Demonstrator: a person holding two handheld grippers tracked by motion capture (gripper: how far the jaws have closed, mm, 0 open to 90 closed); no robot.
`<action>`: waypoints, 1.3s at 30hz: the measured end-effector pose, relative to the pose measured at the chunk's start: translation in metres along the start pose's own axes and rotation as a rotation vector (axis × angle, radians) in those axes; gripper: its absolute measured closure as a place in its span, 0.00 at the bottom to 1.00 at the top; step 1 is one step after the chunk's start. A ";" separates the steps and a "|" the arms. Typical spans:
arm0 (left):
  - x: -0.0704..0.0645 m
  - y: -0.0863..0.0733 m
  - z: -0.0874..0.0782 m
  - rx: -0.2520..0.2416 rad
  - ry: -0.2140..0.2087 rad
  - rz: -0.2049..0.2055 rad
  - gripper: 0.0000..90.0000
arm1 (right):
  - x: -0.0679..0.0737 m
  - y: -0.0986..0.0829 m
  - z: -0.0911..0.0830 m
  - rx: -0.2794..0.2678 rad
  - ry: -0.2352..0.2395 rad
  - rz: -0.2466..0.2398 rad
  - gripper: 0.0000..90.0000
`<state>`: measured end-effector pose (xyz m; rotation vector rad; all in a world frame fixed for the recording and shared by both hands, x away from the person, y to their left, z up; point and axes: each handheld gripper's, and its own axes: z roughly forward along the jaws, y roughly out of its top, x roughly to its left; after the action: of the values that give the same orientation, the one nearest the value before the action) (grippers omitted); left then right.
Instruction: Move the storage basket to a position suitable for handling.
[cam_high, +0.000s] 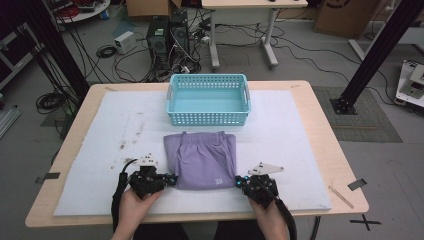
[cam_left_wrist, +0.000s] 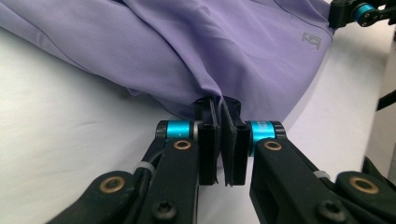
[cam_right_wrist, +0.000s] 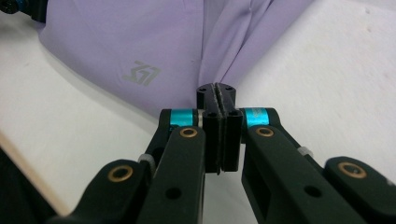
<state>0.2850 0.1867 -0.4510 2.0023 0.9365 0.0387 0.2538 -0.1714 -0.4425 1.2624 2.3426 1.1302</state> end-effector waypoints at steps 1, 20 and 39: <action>-0.003 -0.001 0.000 0.002 -0.001 0.002 0.95 | 0.000 -0.003 -0.004 -0.007 -0.004 -0.001 1.00; 0.007 0.011 -0.040 -0.171 0.092 0.078 0.46 | -0.028 0.010 -0.028 -0.138 -0.046 -0.025 0.59; 0.095 0.086 -0.024 -0.357 0.133 0.105 0.35 | -0.125 0.132 0.032 -0.254 -0.027 0.052 0.42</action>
<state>0.3951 0.2364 -0.4028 1.7286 0.8390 0.3758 0.4239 -0.2118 -0.3842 1.2438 2.0782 1.3677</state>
